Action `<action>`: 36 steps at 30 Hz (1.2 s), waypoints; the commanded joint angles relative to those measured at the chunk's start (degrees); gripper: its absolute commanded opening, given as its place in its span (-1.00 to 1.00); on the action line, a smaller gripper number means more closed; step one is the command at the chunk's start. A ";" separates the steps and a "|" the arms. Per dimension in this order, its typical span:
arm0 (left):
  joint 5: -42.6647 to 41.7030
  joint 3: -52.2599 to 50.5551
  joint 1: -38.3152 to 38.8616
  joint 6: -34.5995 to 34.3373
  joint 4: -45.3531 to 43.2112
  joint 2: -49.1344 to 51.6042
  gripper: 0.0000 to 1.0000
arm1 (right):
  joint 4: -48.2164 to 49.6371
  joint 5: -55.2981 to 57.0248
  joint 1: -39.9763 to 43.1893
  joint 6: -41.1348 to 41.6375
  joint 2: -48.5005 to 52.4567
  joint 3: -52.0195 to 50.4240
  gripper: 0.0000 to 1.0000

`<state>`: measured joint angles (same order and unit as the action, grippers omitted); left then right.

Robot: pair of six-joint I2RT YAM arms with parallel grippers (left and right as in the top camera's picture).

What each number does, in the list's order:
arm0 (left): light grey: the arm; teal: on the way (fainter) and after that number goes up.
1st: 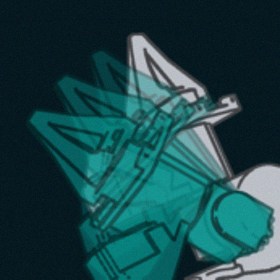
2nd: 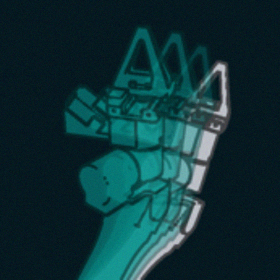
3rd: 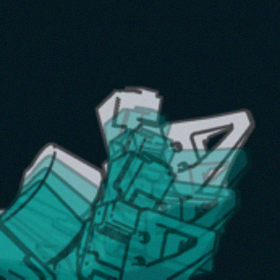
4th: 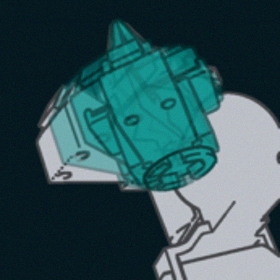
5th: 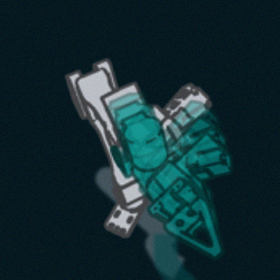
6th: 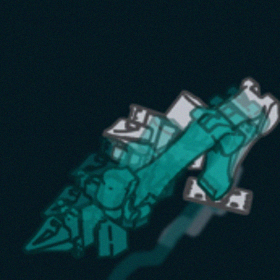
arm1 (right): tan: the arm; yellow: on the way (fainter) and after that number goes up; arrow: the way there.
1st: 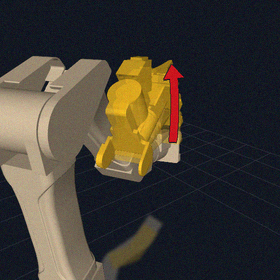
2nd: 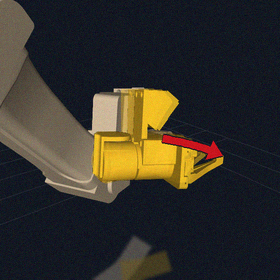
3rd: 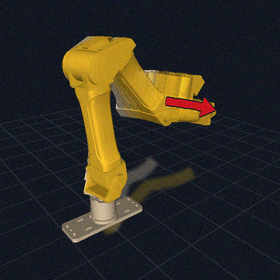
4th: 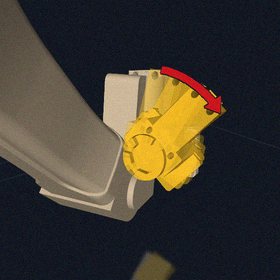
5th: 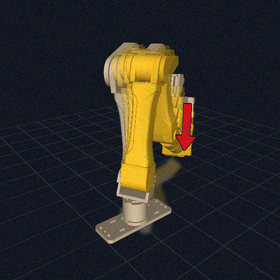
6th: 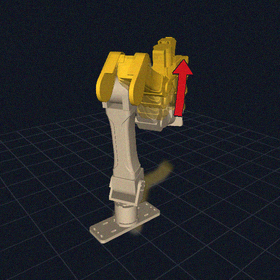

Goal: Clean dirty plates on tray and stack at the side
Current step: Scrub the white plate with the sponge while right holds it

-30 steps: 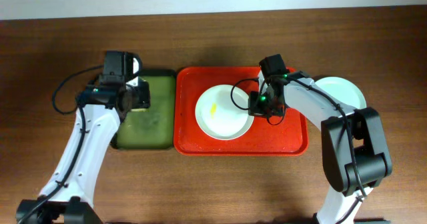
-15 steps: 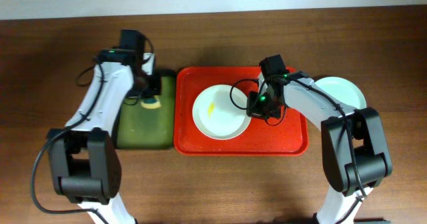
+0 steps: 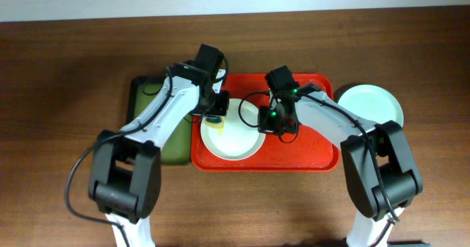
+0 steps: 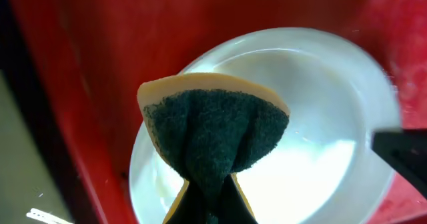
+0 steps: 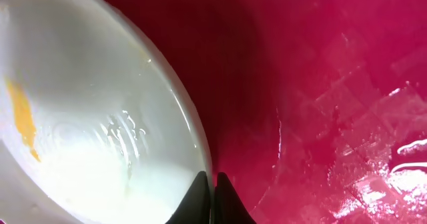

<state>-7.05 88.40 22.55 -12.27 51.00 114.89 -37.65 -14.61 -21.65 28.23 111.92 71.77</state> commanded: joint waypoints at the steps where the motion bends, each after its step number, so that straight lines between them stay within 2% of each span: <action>1: -0.68 -0.63 0.09 -1.46 -0.20 2.54 -1.00 | -0.48 1.38 -0.11 2.32 0.00 -0.37 -0.92; 4: -0.52 -1.53 0.09 -1.88 -1.03 2.54 -1.00 | -0.48 1.38 -0.11 2.29 0.00 -0.37 -0.92; 8: -0.46 -7.15 0.09 -3.87 -7.58 2.54 -1.00 | -0.46 1.38 -0.11 2.27 0.00 -0.37 -0.92; 13: -0.98 -23.65 3.56 -5.18 -24.02 2.54 -1.00 | -0.48 1.38 -0.11 2.27 0.00 -0.37 -0.92; 15: -3.98 -23.15 5.11 -5.35 -22.62 2.54 -1.00 | -0.48 1.38 -0.11 2.29 0.00 -0.37 -0.92; 17: -6.75 -19.08 5.03 -5.33 -17.27 2.54 -1.00 | -0.44 1.38 -0.15 2.29 0.00 -0.37 -0.92; 19: -14.99 -12.48 5.22 -5.31 -12.96 2.51 -1.00 | -0.46 1.38 -0.15 2.27 0.00 -0.37 -0.92; 20: -16.31 -11.45 5.20 -5.29 -12.48 2.51 -1.00 | -0.46 1.38 -0.15 2.27 0.00 -0.37 -0.92; 25: 7.63 5.77 3.54 -4.83 5.66 2.47 -1.00 | -0.48 1.38 -0.15 2.25 0.00 -0.37 -0.92; 28: 10.32 3.37 3.61 -4.90 4.85 2.54 -1.00 | -0.50 1.38 -0.15 2.25 0.00 -0.37 -0.92; 30: 10.27 -2.16 3.61 -5.14 -0.15 2.54 -1.00 | -0.48 1.38 -0.15 2.25 0.00 -0.37 -0.92; 32: 9.42 -10.62 3.61 -5.79 -10.05 2.54 -1.00 | -0.48 1.38 -0.15 2.25 0.00 -0.37 -0.92; 34: 7.80 -16.20 3.61 -9.16 -15.52 2.54 -1.00 | -0.48 1.38 -0.15 2.25 0.00 -0.37 -0.92; 36: -10.16 -17.86 3.65 -8.68 -16.48 2.54 -1.00 | -0.46 1.38 -0.15 2.25 0.00 -0.37 -0.92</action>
<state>-0.05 74.28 25.93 -19.59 34.06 114.32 -38.28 -13.98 -21.58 30.00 111.92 71.77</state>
